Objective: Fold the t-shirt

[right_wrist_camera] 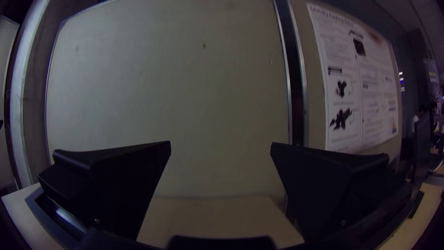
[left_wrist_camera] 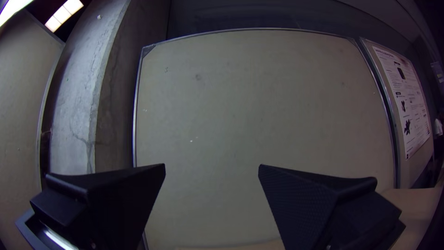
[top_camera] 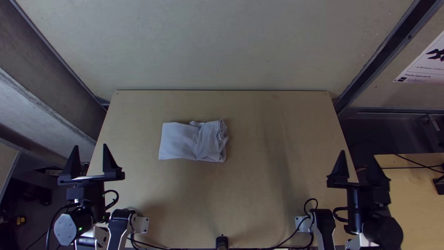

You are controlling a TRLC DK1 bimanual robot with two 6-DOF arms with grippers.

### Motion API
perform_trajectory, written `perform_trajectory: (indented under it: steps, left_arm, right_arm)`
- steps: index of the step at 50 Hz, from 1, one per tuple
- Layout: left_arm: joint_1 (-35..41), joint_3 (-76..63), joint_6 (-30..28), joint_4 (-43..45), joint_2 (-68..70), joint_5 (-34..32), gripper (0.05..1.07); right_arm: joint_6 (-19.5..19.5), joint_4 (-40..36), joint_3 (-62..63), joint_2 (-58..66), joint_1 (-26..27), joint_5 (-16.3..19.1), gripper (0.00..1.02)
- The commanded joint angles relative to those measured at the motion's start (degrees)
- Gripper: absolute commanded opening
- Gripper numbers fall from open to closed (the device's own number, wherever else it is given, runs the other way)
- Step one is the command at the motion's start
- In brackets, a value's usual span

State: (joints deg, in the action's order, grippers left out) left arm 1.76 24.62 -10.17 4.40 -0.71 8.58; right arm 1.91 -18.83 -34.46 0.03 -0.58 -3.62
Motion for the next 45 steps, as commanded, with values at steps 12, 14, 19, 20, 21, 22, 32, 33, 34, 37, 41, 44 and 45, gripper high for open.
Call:
perform_trajectory:
  steps: [12,14,19,20,21,22,32,33,34,37,41,44,45]
  left_arm:
    - [0.3,-17.2,-4.1,16.1,1.1,-0.1,1.02]
    - [0.2,-19.0,-3.8,17.7,1.1,-0.1,1.02]
    - [0.2,-22.9,0.8,18.0,1.1,0.2,1.02]
    - [0.0,-23.1,1.0,18.4,1.1,0.3,1.02]
    - [-0.2,-23.2,2.1,18.5,1.1,0.3,1.02]
    - [-0.4,-23.6,3.1,18.3,1.1,0.6,1.02]
    - [-1.1,-24.8,5.5,8.4,1.0,0.9,1.02]
    - [-1.1,-24.8,5.4,6.8,1.0,0.9,1.02]
    - [-1.1,-24.8,5.3,5.5,1.0,0.8,1.02]
    - [-1.4,-24.9,5.1,1.7,1.0,0.9,1.02]
    - [-2.6,-24.6,3.7,-2.6,-0.6,-0.2,1.02]
    - [-2.9,-24.6,3.7,-2.9,0.6,-1.0,1.02]
    - [-2.8,-24.6,3.7,-2.7,0.8,-1.1,1.02]
  right_arm:
    - [7.0,-2.4,14.2,-0.5,1.7,-0.3,0.99]
    - [7.0,-1.9,16.1,-0.5,1.7,-0.3,0.99]
    - [6.9,-0.4,20.7,-0.5,1.9,-0.3,0.99]
    - [6.9,0.2,21.4,-0.5,1.9,-0.3,0.99]
    - [6.9,2.0,22.1,-0.5,1.9,-0.3,0.99]
    - [6.8,3.7,22.7,-0.4,2.0,-0.3,0.99]
    - [6.1,12.8,29.4,-0.5,2.2,-0.3,0.99]
    - [6.1,13.5,30.2,-0.5,2.2,-0.3,0.99]
    - [6.1,14.1,30.9,-0.5,2.2,-0.3,0.99]
    - [6.1,14.4,31.9,-0.4,2.2,-0.3,0.99]
    - [6.5,17.2,33.0,-0.2,2.1,-0.1,0.99]
    - [6.5,17.4,33.1,-0.2,2.4,-0.1,0.99]
    - [6.3,17.4,33.1,-0.2,2.4,-0.1,0.99]
